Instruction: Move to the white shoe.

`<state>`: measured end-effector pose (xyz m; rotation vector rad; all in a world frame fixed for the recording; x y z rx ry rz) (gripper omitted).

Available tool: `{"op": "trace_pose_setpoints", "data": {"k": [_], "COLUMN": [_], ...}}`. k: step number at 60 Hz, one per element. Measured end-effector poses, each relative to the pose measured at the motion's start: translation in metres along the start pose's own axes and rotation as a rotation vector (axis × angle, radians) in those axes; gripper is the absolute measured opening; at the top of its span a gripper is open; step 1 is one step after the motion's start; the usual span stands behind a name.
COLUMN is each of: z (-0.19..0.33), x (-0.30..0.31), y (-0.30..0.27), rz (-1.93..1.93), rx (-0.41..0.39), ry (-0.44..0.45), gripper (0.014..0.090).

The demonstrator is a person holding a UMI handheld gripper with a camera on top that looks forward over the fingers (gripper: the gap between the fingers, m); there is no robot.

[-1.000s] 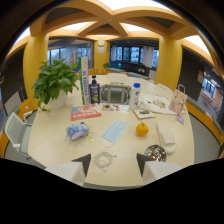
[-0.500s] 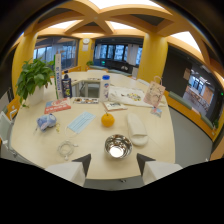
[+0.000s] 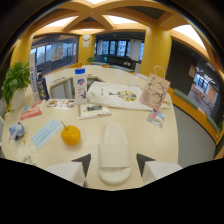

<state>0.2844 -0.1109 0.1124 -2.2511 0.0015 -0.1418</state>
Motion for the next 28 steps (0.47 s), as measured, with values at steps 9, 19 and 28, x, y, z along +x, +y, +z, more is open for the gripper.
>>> {"op": "trace_pose_setpoints", "data": {"k": [9,19,28], "z": [0.026,0.038,0.040], "x": [0.005,0.009,0.009], "y": [-0.006,-0.006,-0.007], "rz": [0.000,0.000,-0.001], "rx": [-0.015,-0.031,-0.034], "ry": [-0.041,-0.062,-0.071], "gripper": [0.0861,0.0862,0.0861]}}
